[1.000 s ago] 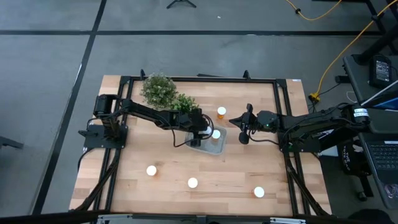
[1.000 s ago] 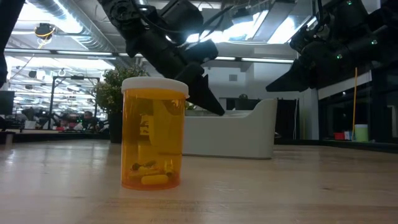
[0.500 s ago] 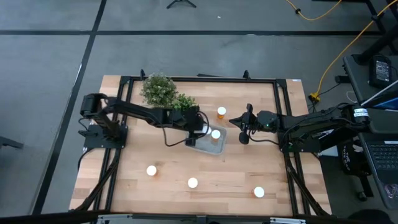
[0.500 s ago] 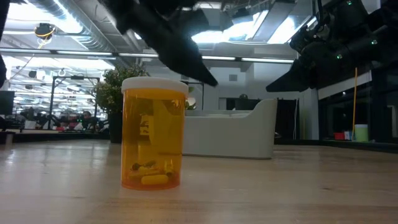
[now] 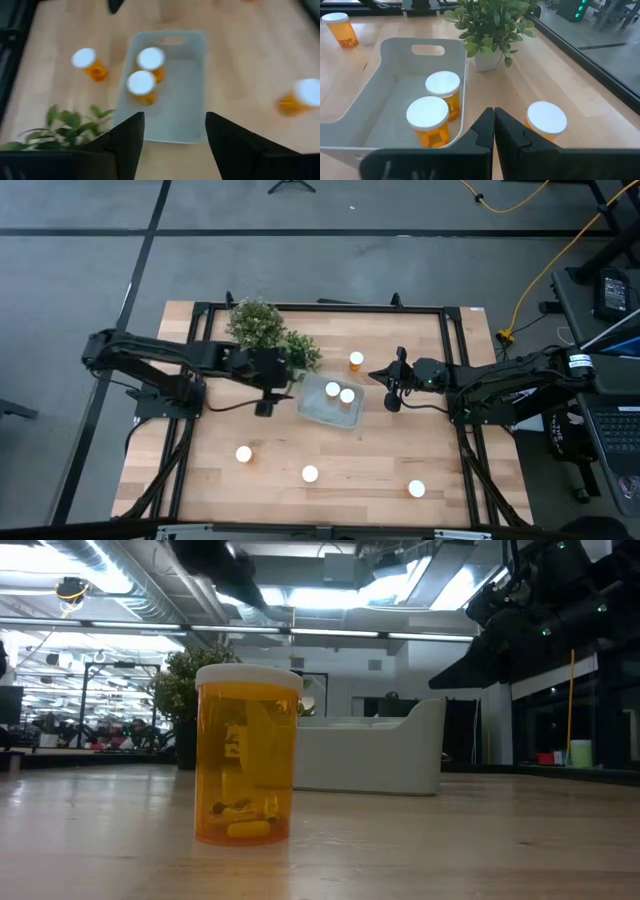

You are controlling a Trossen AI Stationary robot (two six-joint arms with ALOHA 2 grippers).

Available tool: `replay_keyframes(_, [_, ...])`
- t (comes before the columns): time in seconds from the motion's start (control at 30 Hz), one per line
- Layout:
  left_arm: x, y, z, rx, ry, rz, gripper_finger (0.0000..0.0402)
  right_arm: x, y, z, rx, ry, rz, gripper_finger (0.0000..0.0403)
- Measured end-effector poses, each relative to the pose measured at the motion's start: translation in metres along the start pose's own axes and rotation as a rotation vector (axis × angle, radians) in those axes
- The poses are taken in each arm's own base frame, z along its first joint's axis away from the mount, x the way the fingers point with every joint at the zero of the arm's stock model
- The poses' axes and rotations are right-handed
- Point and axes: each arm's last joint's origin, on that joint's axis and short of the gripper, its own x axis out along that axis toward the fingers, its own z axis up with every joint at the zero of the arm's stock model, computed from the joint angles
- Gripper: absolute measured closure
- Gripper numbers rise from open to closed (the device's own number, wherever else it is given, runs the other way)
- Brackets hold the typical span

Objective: Pick and place pill bottles into a basket
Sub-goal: Put the orange pill bottle into the grey bin

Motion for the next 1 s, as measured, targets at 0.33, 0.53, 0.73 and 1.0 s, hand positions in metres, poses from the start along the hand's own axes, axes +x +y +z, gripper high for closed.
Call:
replay_keyframes(0.33, [-0.040,-0.028,-0.009,-0.068,0.020,-0.116,0.0225,0.000,0.000,-0.001,-0.006,0.015,0.000,0.0386])
replay_keyframes(0.53, [-0.041,-0.050,-0.012,-0.107,0.059,-0.186,0.0226,0.000,0.000,-0.002,-0.063,0.025,0.000,0.0386])
replay_keyframes(0.73, [-0.042,-0.070,-0.014,-0.089,0.084,-0.242,0.0225,0.000,0.000,-0.002,-0.043,0.017,0.000,0.0386])
replay_keyframes(1.0, [-0.045,-0.089,-0.017,-0.040,0.101,-0.295,0.0224,0.000,0.000,0.001,0.018,-0.008,0.000,0.0386])
